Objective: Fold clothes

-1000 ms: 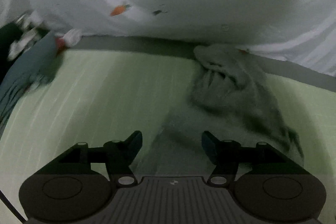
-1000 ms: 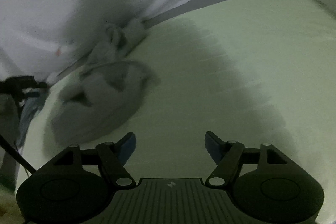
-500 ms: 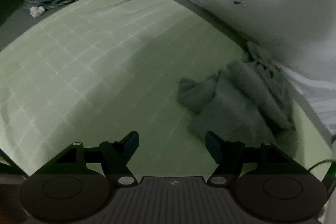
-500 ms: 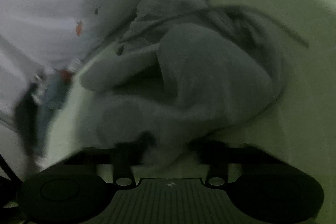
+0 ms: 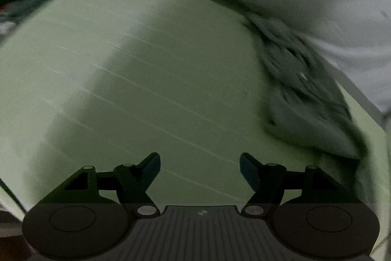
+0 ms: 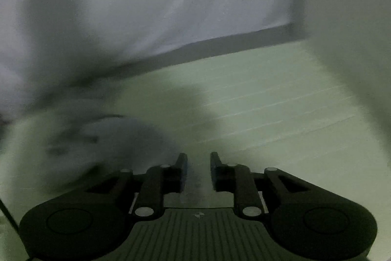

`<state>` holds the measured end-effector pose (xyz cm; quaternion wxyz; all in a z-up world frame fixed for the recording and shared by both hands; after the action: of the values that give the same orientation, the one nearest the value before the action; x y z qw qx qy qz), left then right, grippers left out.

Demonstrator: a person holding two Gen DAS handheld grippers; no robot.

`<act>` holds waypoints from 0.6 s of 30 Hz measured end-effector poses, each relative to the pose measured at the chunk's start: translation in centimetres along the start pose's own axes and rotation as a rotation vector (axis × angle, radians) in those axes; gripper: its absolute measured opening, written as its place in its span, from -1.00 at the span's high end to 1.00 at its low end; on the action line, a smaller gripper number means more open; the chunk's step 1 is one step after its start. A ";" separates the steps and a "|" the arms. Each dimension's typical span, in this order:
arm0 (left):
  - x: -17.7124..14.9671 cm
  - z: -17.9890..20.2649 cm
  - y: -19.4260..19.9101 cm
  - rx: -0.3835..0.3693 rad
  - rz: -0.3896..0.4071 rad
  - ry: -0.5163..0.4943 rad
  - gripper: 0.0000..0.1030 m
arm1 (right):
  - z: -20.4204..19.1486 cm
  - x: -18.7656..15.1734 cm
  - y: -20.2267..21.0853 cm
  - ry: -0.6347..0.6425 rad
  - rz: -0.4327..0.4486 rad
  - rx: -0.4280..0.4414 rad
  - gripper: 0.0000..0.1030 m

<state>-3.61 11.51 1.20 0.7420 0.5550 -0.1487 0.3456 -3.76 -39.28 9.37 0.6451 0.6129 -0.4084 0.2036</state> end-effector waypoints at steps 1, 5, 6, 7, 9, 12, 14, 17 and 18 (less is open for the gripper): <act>-0.6 1.6 -0.6 -0.038 -0.017 -0.016 -0.47 | 0.9 -0.6 0.2 -0.068 -0.015 0.038 -0.38; -3.8 7.6 -2.8 -0.172 -0.125 -0.112 -0.50 | 1.3 -3.1 0.7 -0.182 -0.072 0.125 -0.90; -4.6 8.9 -3.3 -0.201 -0.148 -0.143 -0.50 | 0.9 -4.2 0.7 -0.146 -0.096 0.116 -0.90; -5.5 10.4 -3.9 -0.226 -0.170 -0.179 -0.51 | 0.8 -4.7 0.7 -0.121 -0.106 0.104 -0.90; -7.1 13.0 -5.1 -0.258 -0.201 -0.228 -0.51 | 0.1 -6.6 0.3 0.037 -0.142 0.038 -0.90; -9.0 16.2 -6.7 -0.276 -0.220 -0.281 -0.51 | -0.2 -7.5 -0.6 0.146 -0.143 0.000 -0.93; -10.1 18.1 -7.3 -0.264 -0.191 -0.321 -0.48 | 0.6 -7.9 -0.7 0.175 -0.139 -0.028 -1.00; -11.1 19.6 -7.1 -0.144 -0.110 -0.388 0.47 | 2.2 -7.7 -2.1 0.172 -0.132 -0.056 -1.00; -11.3 19.5 -7.0 -0.126 -0.104 -0.366 0.53 | 2.9 -7.5 -3.1 0.186 -0.138 -0.048 -1.00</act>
<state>-3.79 -11.49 -3.99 0.7527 0.5679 -0.2734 0.1901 -6.55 -40.77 1.35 0.7073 0.6023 -0.3083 0.2049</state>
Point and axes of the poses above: each gripper's, at about its wrist camera, not at the fingertips, and y roughly against the way its jaws point, z to its right, x to its top, the point moved 3 cm from there along -y, roughly the way its jaws point, and after that the axes turned 13 degrees about z, right-handed, at the moved point
